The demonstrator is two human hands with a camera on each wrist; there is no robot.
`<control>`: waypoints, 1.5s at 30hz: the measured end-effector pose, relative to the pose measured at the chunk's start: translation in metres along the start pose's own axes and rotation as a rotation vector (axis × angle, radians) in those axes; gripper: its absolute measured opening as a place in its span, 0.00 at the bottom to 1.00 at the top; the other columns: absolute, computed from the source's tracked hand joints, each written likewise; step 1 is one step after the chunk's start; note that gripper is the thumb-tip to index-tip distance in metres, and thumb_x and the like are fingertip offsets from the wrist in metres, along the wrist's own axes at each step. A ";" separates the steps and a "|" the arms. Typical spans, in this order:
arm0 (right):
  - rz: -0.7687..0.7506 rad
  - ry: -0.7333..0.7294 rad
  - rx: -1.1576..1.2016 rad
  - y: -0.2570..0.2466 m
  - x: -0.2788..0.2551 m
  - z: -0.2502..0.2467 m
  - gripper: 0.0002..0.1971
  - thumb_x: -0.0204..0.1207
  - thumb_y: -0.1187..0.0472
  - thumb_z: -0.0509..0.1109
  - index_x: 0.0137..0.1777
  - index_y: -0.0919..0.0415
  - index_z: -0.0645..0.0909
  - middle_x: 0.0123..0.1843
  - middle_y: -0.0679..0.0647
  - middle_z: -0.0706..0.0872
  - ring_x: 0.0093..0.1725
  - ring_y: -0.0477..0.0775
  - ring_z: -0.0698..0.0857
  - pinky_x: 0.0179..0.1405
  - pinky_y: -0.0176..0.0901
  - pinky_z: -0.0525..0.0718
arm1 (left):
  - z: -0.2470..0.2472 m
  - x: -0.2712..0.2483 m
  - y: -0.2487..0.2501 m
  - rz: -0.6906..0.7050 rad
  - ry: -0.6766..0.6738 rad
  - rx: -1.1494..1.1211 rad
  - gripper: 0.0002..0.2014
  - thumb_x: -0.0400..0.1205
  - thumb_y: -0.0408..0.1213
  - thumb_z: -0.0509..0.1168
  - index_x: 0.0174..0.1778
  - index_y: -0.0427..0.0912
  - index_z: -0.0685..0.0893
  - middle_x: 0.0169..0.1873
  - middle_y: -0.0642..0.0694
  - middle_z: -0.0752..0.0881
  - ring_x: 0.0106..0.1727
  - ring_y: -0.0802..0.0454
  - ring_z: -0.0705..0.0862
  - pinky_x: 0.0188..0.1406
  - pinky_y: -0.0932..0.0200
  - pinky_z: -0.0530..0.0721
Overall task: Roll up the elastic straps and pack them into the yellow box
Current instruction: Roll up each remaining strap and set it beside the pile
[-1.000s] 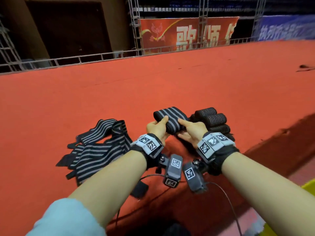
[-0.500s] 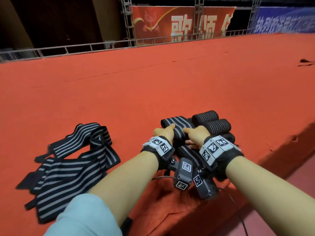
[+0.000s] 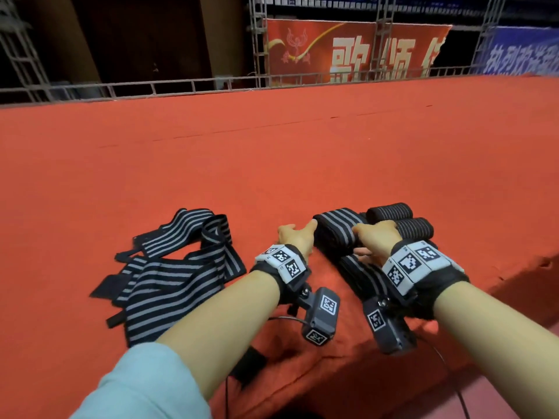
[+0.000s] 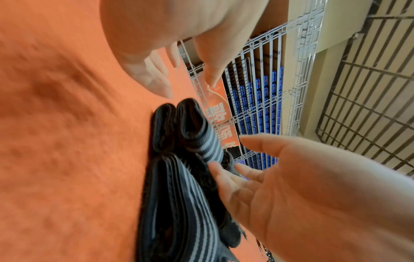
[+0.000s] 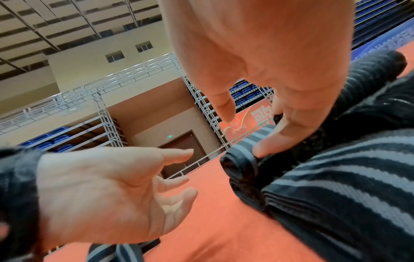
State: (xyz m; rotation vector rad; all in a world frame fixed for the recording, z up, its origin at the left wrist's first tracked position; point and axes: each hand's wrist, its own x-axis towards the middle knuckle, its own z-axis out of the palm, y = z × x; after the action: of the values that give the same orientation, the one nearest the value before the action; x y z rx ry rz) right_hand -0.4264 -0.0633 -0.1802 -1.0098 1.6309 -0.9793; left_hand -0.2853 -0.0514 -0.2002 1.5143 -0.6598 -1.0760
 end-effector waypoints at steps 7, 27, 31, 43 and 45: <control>-0.134 -0.319 -0.081 0.008 -0.099 0.063 0.03 0.81 0.66 0.64 0.46 0.59 0.77 0.38 0.54 0.78 0.33 0.51 0.80 0.27 0.39 0.74 | -0.126 -0.048 0.010 0.354 0.097 0.446 0.15 0.77 0.35 0.68 0.58 0.49 0.76 0.50 0.49 0.83 0.51 0.49 0.82 0.59 0.50 0.81; -0.223 -0.630 -0.205 0.096 -0.147 0.172 0.10 0.68 0.70 0.77 0.50 0.62 0.87 0.53 0.63 0.91 0.49 0.58 0.89 0.62 0.54 0.85 | -0.318 -0.062 -0.072 0.111 0.116 0.120 0.32 0.67 0.18 0.74 0.68 0.38 0.78 0.60 0.42 0.85 0.53 0.50 0.85 0.48 0.62 0.83; -0.087 -0.595 0.215 0.096 -0.144 0.160 0.09 0.73 0.71 0.70 0.52 0.67 0.86 0.52 0.68 0.88 0.46 0.61 0.86 0.49 0.49 0.84 | -0.319 -0.077 -0.076 0.171 0.087 0.016 0.11 0.74 0.27 0.72 0.52 0.39 0.86 0.49 0.42 0.90 0.44 0.50 0.87 0.42 0.60 0.85; -0.039 -0.336 0.775 0.118 -0.140 0.145 0.11 0.78 0.72 0.59 0.49 0.57 0.80 0.33 0.55 0.86 0.30 0.51 0.86 0.34 0.41 0.85 | -0.361 -0.082 -0.081 0.028 0.120 -0.829 0.11 0.83 0.24 0.53 0.52 0.37 0.80 0.21 0.49 0.77 0.24 0.57 0.73 0.45 0.62 0.77; 0.029 -0.413 0.955 0.120 -0.138 0.138 0.11 0.79 0.70 0.59 0.45 0.56 0.80 0.31 0.52 0.87 0.27 0.48 0.86 0.34 0.38 0.87 | -0.368 -0.084 -0.084 0.011 0.116 -0.980 0.10 0.83 0.26 0.55 0.50 0.37 0.81 0.22 0.48 0.78 0.29 0.54 0.79 0.53 0.56 0.79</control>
State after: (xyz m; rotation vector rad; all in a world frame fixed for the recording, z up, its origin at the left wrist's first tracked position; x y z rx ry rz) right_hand -0.2853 0.0860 -0.2815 -0.4648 0.6762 -1.2378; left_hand -0.0059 0.2076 -0.2670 0.7023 -0.0094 -1.0566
